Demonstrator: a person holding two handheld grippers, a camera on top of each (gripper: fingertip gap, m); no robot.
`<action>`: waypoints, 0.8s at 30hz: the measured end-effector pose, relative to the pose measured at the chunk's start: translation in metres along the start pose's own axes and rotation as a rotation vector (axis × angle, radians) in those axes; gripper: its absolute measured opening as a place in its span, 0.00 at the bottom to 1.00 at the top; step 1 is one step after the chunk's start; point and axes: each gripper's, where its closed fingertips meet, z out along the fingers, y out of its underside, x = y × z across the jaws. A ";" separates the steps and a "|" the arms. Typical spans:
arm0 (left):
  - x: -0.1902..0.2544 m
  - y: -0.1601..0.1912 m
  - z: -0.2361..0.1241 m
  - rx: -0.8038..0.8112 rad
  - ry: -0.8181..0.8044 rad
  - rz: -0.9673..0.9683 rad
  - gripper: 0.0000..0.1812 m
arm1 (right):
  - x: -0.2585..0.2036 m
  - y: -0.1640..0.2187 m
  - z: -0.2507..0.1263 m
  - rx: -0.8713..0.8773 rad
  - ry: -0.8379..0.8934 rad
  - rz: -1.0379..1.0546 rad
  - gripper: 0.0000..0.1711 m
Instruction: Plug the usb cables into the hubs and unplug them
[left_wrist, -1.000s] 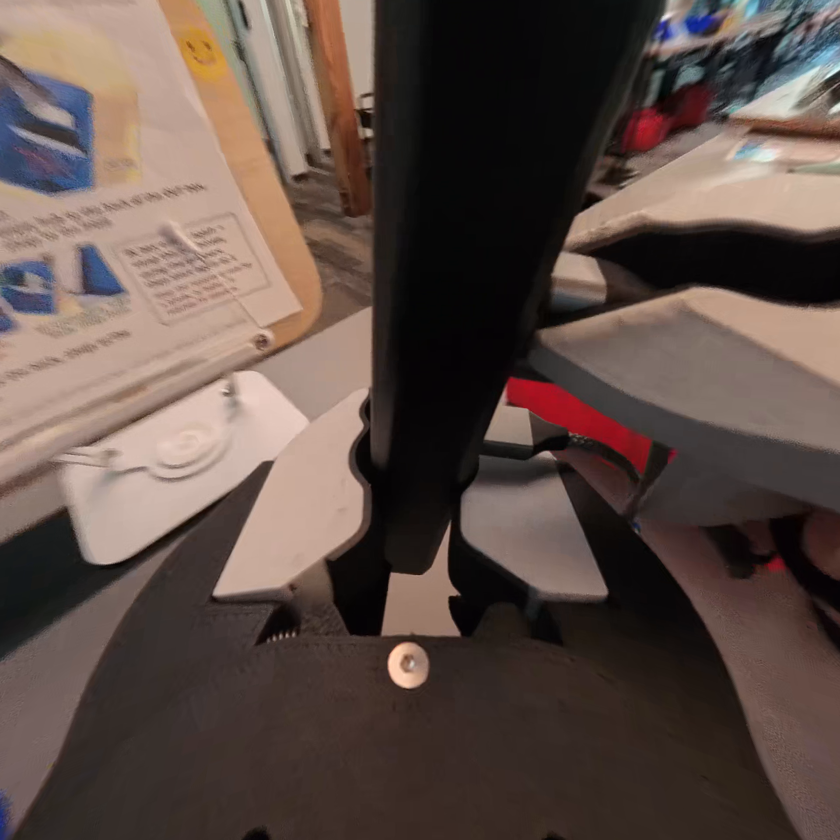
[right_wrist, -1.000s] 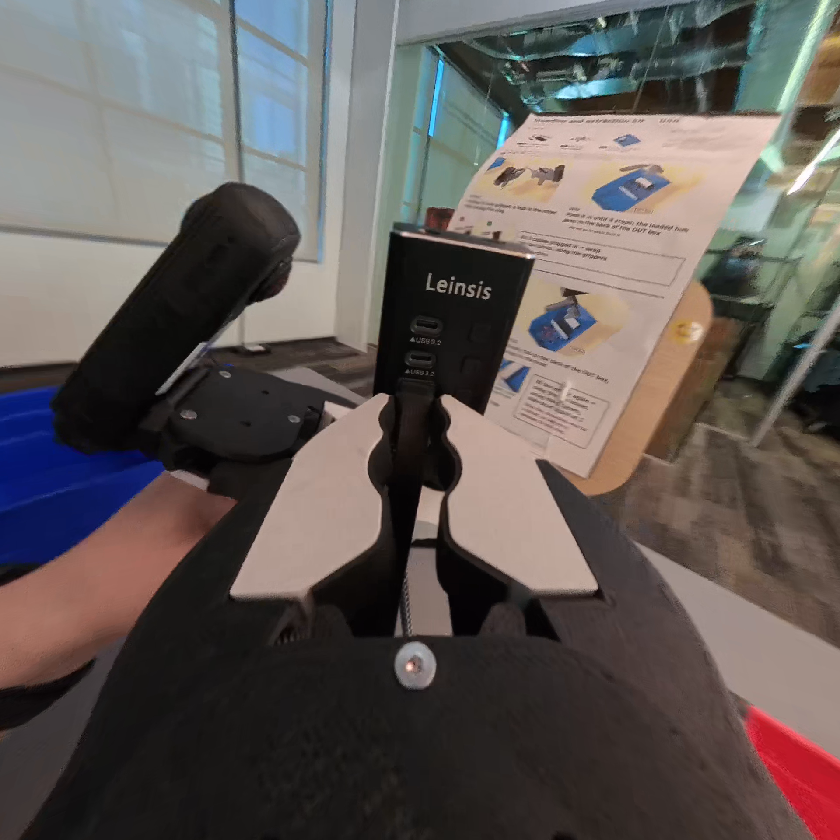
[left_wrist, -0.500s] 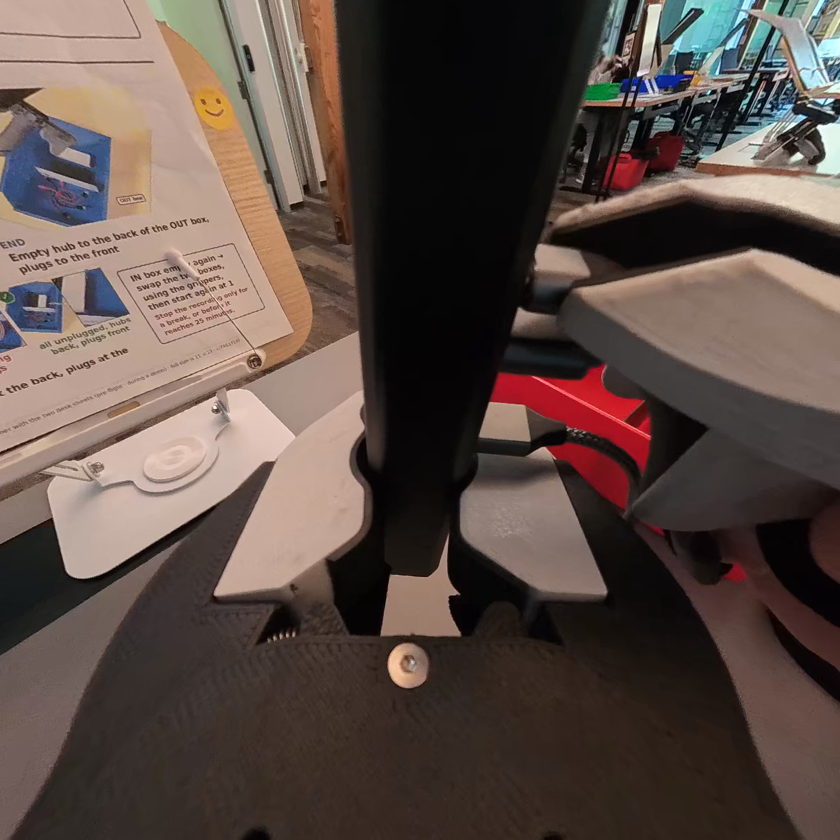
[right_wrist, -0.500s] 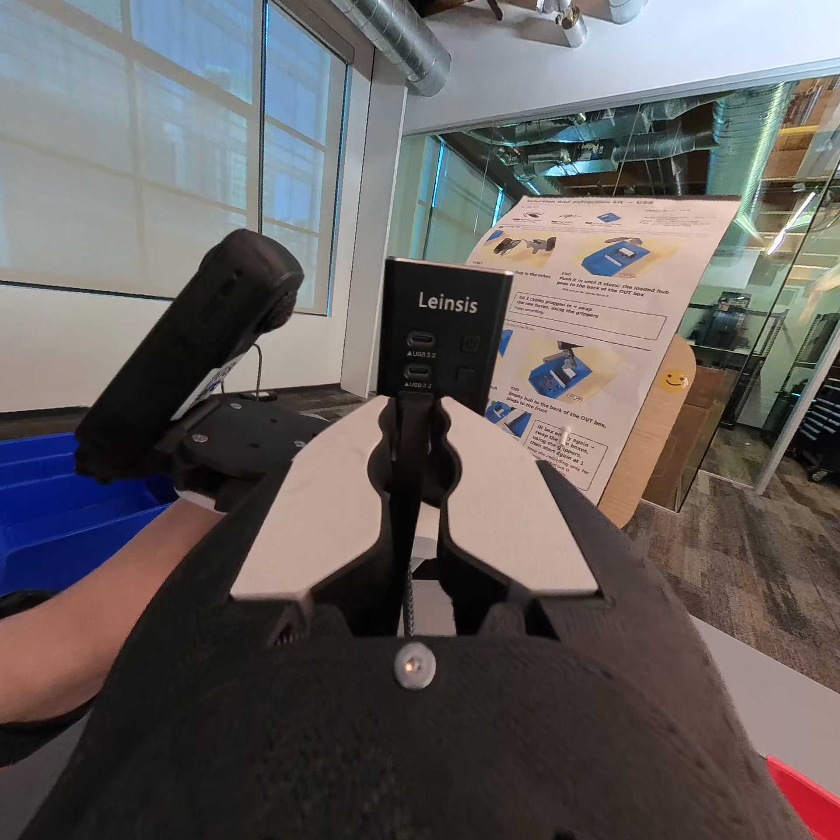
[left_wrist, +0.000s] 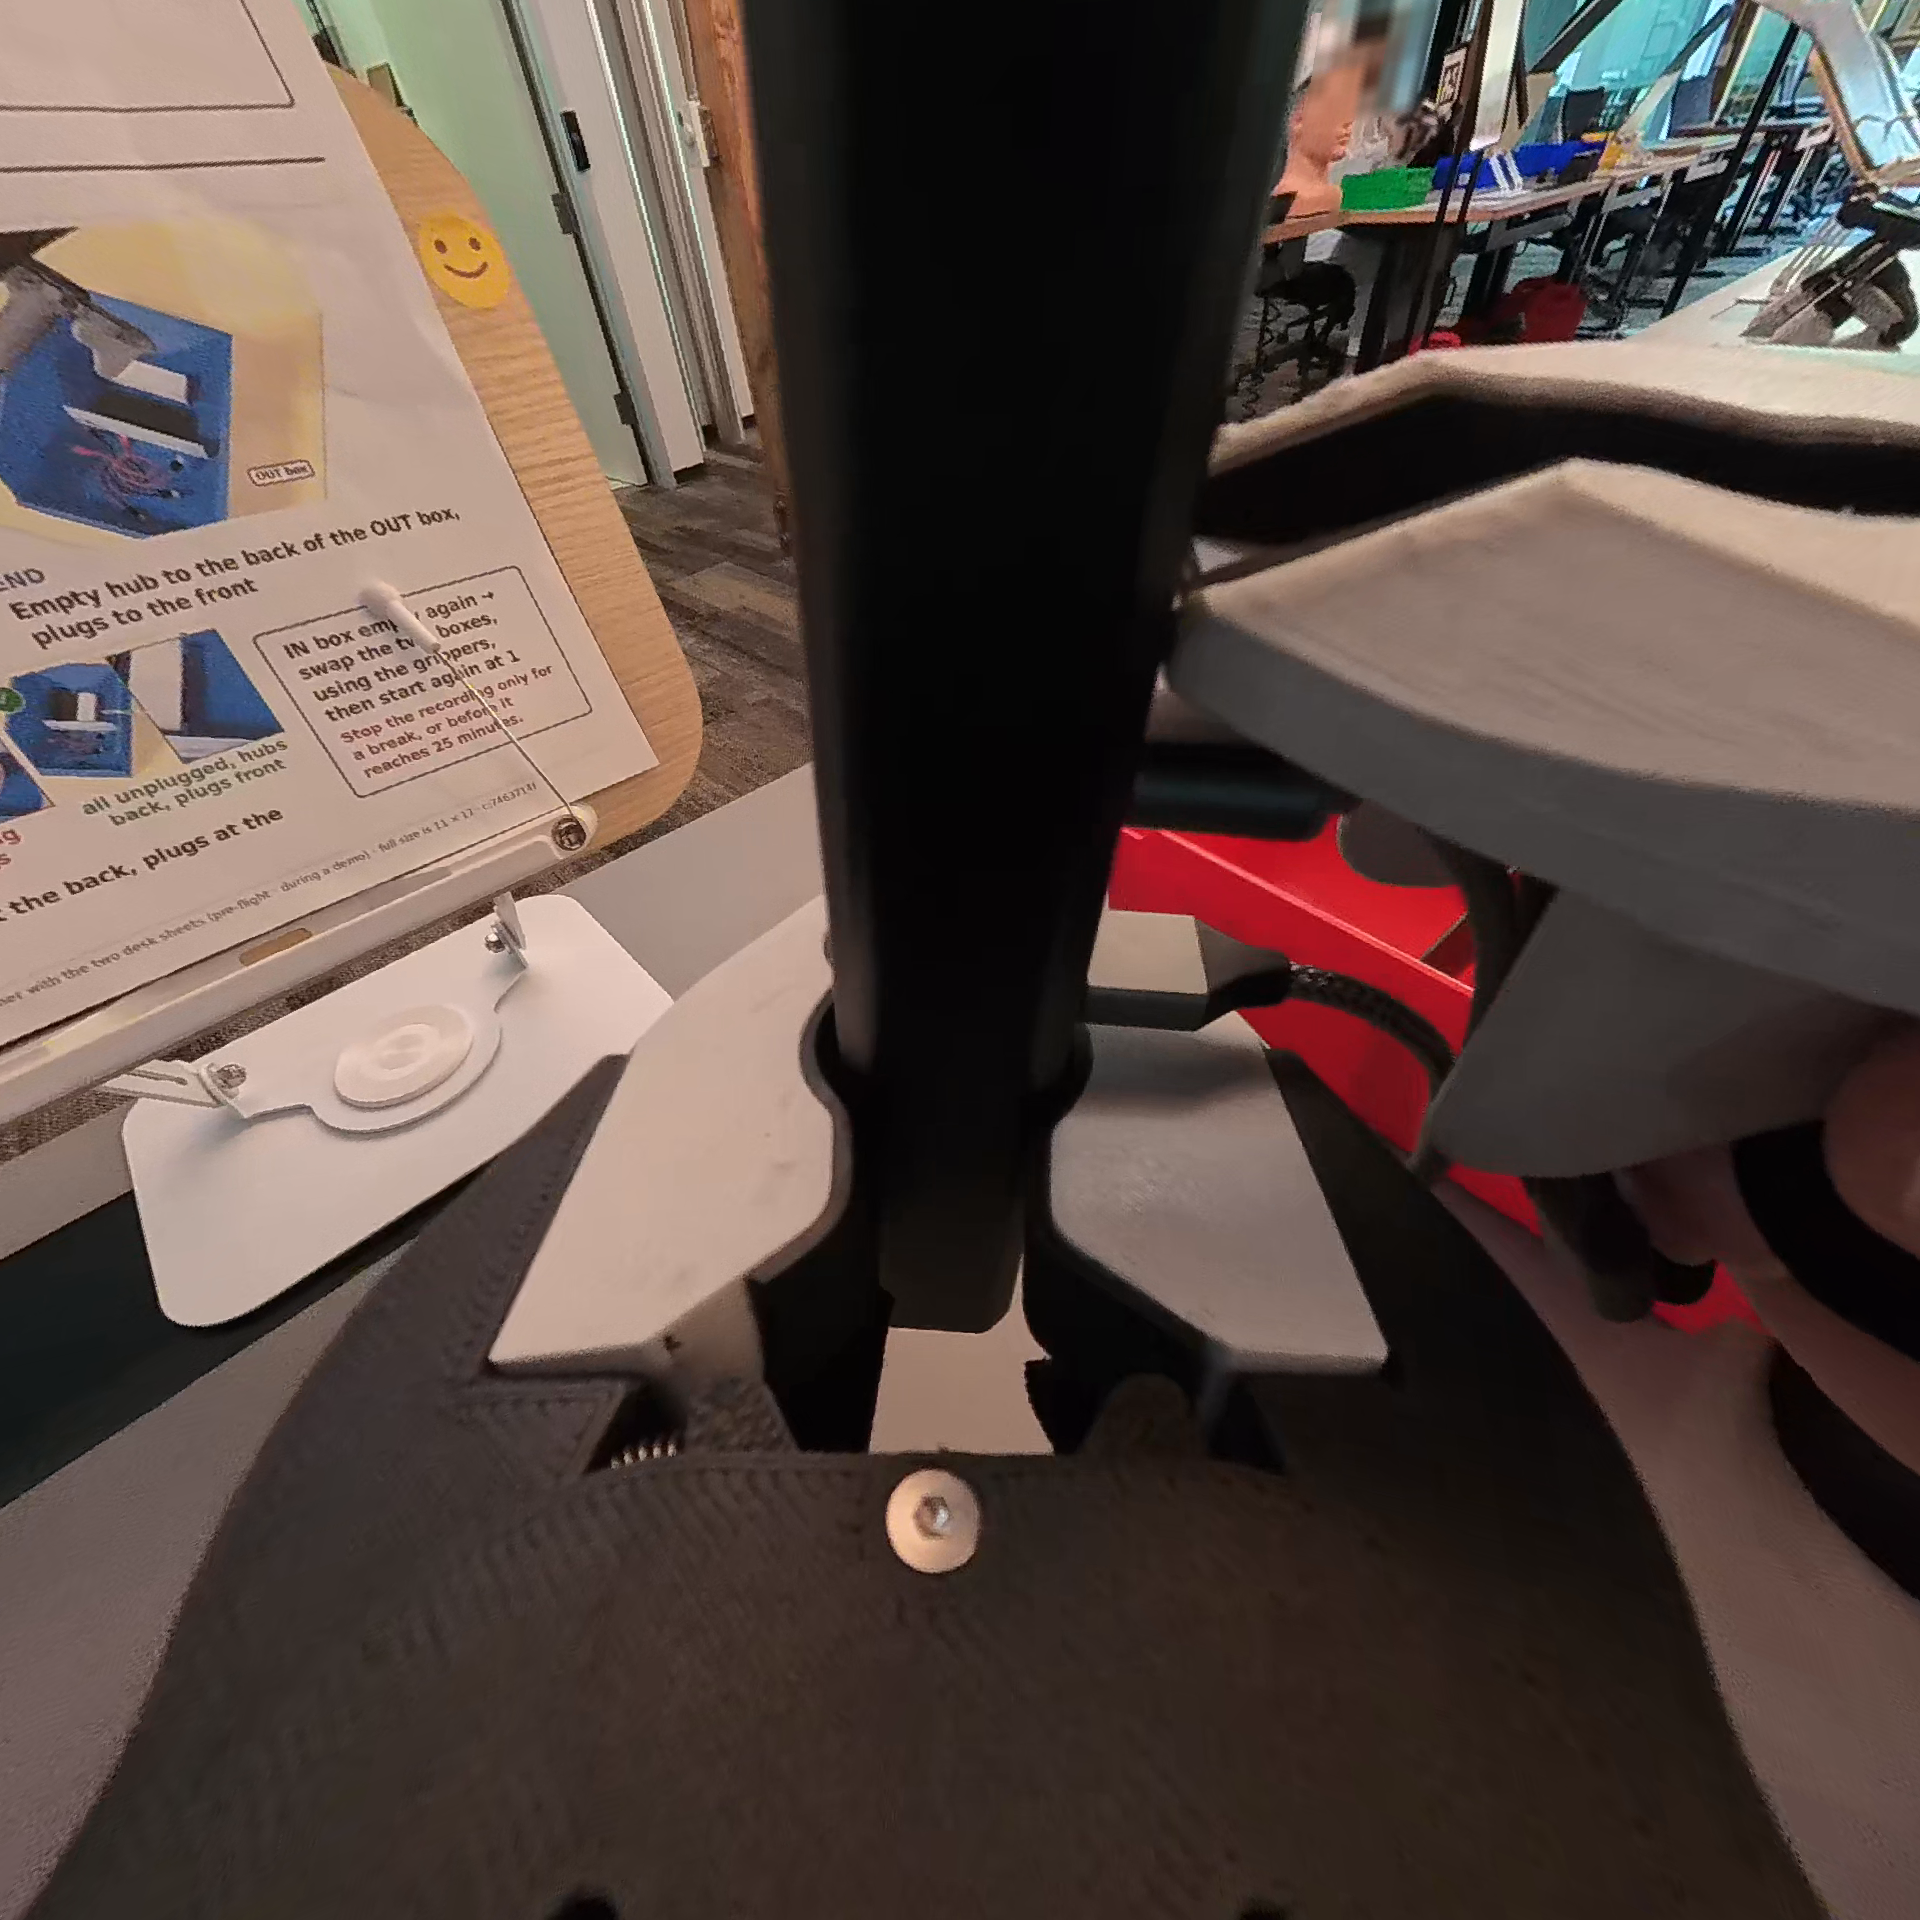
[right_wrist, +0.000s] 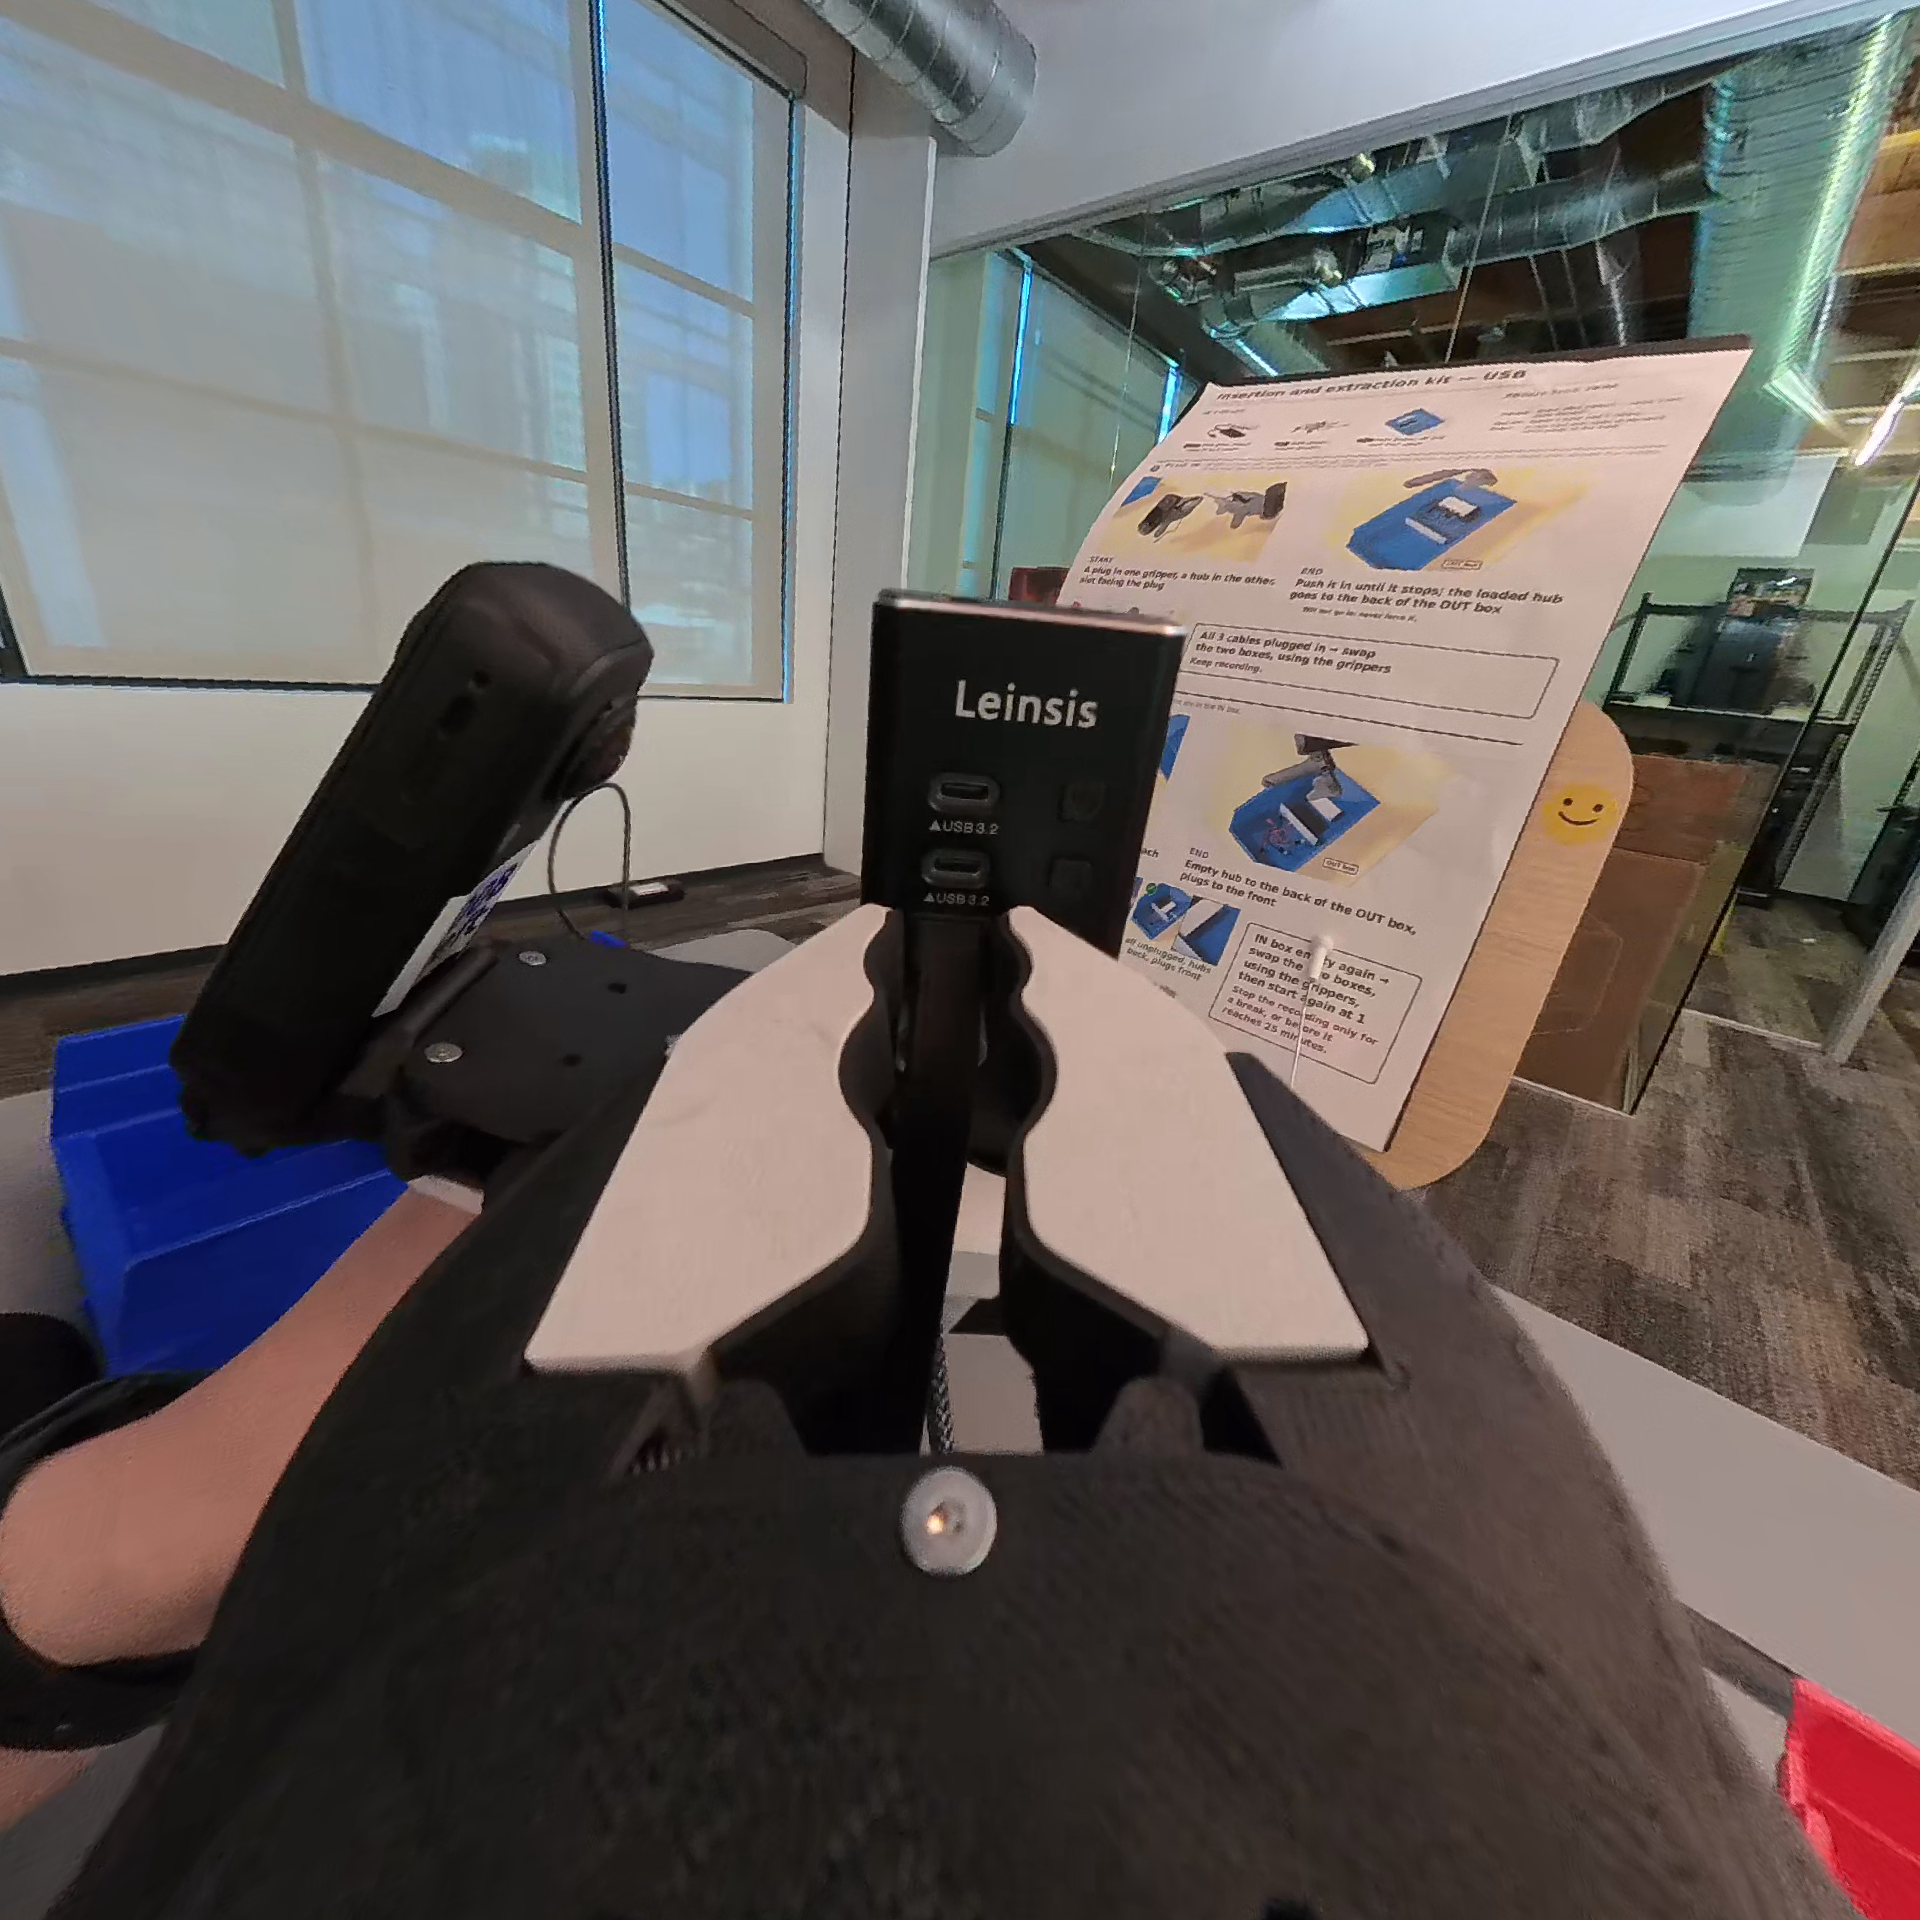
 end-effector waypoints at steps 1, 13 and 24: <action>0.000 0.000 0.000 -0.001 -0.004 0.002 0.17 | 0.000 0.000 0.000 -0.005 -0.002 0.002 0.10; -0.007 -0.001 -0.003 -0.002 -0.029 0.008 0.17 | -0.004 0.001 -0.001 0.001 -0.008 -0.027 0.10; -0.004 0.000 -0.003 -0.012 0.051 -0.010 0.18 | -0.006 0.002 -0.001 -0.020 -0.055 0.003 0.10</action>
